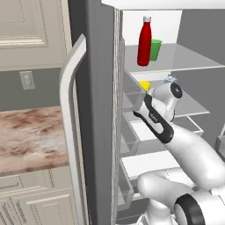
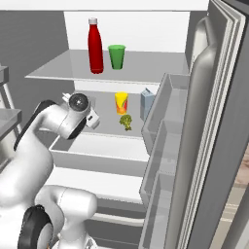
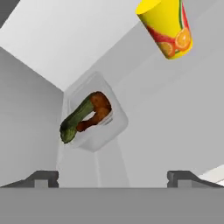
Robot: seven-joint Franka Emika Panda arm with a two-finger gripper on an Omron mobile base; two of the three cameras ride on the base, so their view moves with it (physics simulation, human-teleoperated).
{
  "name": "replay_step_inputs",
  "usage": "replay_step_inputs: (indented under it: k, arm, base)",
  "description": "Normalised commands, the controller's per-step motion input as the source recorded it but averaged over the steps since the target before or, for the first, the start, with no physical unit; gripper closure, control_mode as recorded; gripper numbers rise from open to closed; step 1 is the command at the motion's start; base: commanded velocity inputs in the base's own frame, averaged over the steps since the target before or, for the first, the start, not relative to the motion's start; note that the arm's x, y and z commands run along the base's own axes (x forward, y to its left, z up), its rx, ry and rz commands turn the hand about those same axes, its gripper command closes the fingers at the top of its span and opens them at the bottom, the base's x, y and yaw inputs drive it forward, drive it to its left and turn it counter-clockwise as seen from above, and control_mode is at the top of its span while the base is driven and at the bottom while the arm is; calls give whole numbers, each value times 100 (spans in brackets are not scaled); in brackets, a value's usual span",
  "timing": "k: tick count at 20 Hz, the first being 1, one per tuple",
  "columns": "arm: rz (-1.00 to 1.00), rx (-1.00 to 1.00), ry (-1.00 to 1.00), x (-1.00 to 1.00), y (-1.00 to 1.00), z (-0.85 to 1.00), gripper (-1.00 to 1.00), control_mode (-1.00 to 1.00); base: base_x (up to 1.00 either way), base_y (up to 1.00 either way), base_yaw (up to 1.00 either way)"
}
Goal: Place the tupperware on the second highest shelf of the fridge. Make space for the tupperware among the existing items by rearranging them on the shelves if needed. Close the fridge door when finished.
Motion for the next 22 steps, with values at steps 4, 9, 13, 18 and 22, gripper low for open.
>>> replay_step_inputs:
  k: [4, 9, 13, 18, 22]
  arm:
    - [13, -41, 7, -100, -38, 51, -100, -100]
    - [29, -49, 0, -100, -55, 19, -100, -100]
    - [22, -40, -2, -96, -38, 10, -100, -100]
    - [1, -11, 0, -32, 0, 6, -100, -100]
    - [0, 0, 0, 0, 0, 0, -100, -100]
  base:
    - [0, 0, 0]
    - [0, 0, 0]
    - [0, 0, 0]
    - [0, 0, 0]
    - [0, 0, 0]
